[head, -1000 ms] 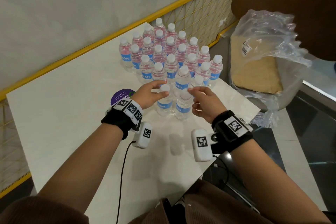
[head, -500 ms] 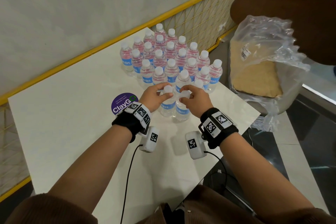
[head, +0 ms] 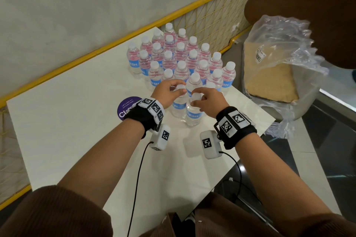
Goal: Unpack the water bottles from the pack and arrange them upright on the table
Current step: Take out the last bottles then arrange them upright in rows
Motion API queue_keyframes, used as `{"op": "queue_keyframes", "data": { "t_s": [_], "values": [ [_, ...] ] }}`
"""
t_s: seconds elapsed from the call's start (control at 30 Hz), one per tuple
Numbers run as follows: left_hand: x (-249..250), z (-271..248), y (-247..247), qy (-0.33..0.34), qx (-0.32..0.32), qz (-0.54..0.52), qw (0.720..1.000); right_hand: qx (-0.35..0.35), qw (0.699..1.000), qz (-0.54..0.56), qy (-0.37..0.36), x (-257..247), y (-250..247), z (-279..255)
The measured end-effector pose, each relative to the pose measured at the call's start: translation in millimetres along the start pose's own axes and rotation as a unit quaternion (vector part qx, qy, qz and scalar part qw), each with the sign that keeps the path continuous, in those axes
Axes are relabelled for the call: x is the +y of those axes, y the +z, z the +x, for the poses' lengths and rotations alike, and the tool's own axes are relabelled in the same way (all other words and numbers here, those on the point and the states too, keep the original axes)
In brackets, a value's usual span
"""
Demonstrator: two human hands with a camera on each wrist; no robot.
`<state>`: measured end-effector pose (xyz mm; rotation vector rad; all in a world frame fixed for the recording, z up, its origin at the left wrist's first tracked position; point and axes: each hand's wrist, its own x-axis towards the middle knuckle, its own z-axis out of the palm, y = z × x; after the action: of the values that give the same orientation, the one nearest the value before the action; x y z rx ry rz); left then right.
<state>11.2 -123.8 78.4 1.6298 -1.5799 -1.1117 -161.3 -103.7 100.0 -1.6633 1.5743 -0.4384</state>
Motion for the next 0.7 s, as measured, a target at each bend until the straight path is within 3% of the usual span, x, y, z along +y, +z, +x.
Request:
{"op": "queue_keyframes", "data": {
  "t_s": [0.27, 0.7],
  "values": [
    [1.5, -0.7, -5.9, -0.008, -0.042, 0.008, 0.999, 0.011, 1.0, 0.0, 0.01, -1.1, -3.2, -5.7],
    [-1.2, 2.6, -0.5, 0.007, 0.0, 0.027, 1.0, -0.014, 0.997, -0.078, -0.005, -5.4, -2.1, -8.7]
  ]
}}
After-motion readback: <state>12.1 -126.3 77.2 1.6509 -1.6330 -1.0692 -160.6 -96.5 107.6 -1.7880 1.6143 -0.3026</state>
